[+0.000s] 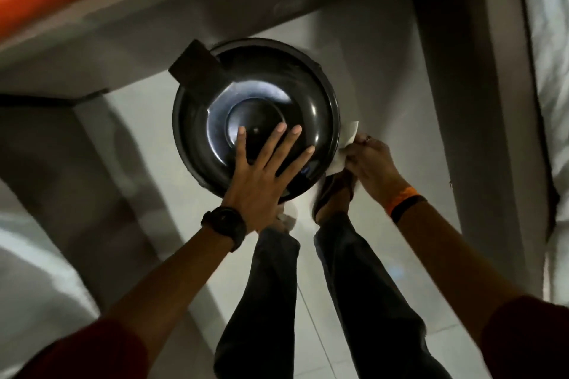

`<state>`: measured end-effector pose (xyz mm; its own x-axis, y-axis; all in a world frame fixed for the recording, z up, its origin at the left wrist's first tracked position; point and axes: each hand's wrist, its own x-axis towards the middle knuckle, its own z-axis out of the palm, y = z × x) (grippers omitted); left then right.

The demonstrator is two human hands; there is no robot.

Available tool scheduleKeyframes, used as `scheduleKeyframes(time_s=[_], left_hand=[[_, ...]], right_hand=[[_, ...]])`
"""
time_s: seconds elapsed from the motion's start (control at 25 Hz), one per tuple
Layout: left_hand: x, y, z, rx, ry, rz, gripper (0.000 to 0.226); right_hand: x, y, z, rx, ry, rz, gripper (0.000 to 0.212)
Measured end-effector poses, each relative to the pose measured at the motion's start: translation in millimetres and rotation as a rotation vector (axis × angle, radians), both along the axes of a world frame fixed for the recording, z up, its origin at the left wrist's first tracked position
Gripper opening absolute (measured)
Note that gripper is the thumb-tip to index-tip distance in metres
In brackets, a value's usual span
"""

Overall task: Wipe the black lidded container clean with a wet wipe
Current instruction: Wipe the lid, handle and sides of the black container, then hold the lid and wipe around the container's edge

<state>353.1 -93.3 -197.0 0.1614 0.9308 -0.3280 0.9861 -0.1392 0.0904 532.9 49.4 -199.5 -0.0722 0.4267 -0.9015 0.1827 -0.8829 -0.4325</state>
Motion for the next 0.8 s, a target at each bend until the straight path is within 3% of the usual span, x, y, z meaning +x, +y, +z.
scheduleKeyframes(time_s=[0.12,0.36,0.44,0.52,0.68,0.8], left_hand=[[-21.2,6.4,-1.6,0.040,0.011,-0.149,0.138],[-46.2,11.4,1.3,0.118,-0.005,-0.435,0.119],[-42.8,10.2,7.8,0.086,-0.021,-0.342,0.116],[-46.0,11.6,24.1,0.078,-0.109,-0.114,0.104],[-90.8,33.0,76.2,0.272,-0.214,0.315,0.083],[-138.2,59.5,117.6,0.366,-0.159,0.465,0.076]], right_hand=[[-6.3,1.4,8.8,0.074,0.080,0.160,0.032],[23.6,-22.4,18.3,0.031,0.036,0.227,0.029],[32.4,-29.4,21.1,0.048,-0.036,0.250,0.026],[35.6,-35.4,25.9,0.076,-0.159,0.288,0.021],[30.7,-46.4,42.0,0.193,-0.360,0.569,0.018],[11.9,-50.4,67.4,0.274,-0.381,0.692,0.019]])
